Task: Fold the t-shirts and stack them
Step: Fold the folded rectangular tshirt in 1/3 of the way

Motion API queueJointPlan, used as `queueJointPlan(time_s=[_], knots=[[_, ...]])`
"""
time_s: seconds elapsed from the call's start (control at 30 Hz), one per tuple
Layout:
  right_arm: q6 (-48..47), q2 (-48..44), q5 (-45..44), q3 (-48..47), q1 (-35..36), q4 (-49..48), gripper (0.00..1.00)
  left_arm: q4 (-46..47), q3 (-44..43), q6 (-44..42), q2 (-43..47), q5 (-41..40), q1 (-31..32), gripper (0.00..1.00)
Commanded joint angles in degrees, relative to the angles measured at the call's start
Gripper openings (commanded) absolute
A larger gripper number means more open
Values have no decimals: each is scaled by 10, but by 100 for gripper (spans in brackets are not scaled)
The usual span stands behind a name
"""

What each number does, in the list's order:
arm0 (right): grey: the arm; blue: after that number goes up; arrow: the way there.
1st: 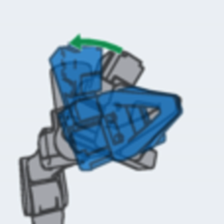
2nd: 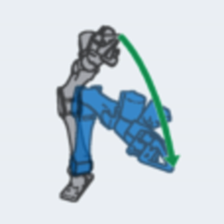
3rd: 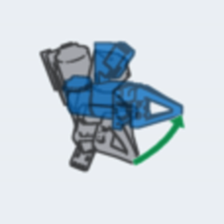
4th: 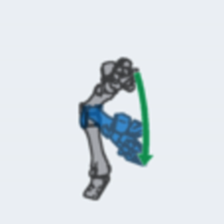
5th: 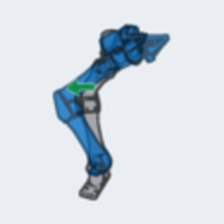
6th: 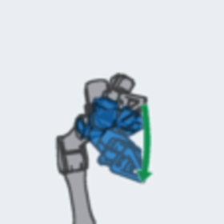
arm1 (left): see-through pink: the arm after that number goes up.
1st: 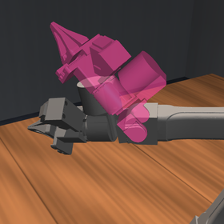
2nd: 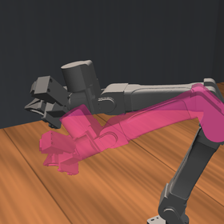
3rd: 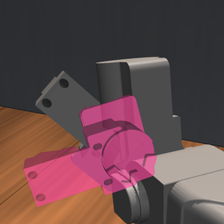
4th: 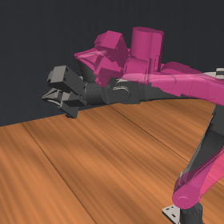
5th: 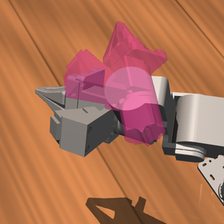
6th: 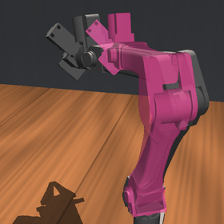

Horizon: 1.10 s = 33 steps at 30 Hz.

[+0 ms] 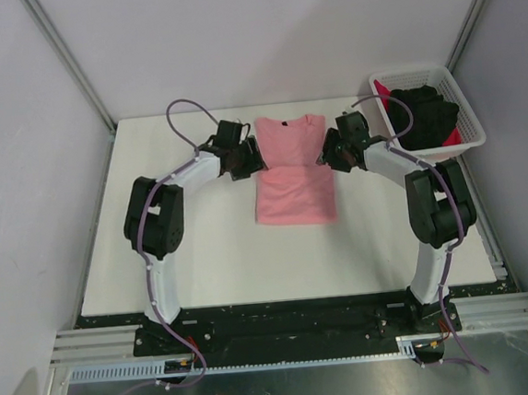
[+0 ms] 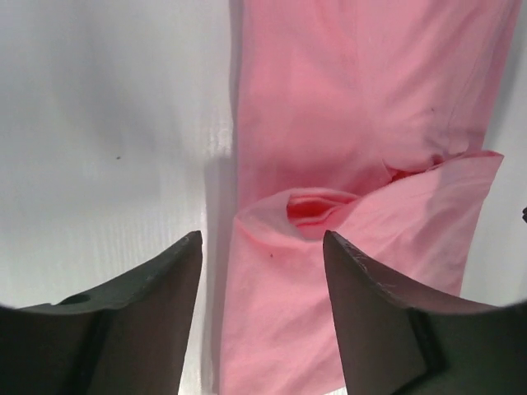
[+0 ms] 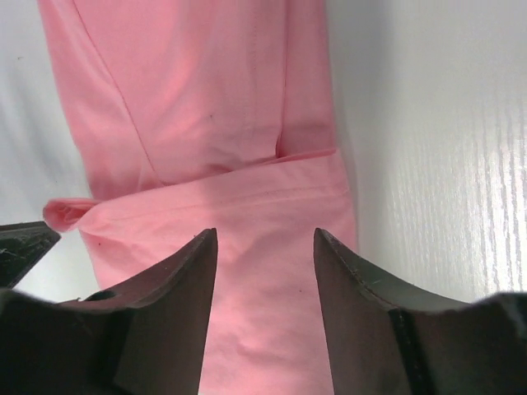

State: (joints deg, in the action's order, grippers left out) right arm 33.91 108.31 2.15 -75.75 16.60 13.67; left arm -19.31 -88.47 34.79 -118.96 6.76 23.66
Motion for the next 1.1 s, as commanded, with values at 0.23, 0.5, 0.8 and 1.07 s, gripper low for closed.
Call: queueJointPlan(time_s=[0.23,0.5,0.8,1.07], knots=[[-38,-39,-54,-29,74,28,28,16,60,4,99,-4,27,8],[-47,29,-29,-56,93,0,19,17,23,7,26,34,39,0],[-70,138,-29,-173,88,39,19,16,-61,2,-60,31,9,0],[-62,182,-40,-236,74,92,22,16,-45,7,-73,23,-8,0]])
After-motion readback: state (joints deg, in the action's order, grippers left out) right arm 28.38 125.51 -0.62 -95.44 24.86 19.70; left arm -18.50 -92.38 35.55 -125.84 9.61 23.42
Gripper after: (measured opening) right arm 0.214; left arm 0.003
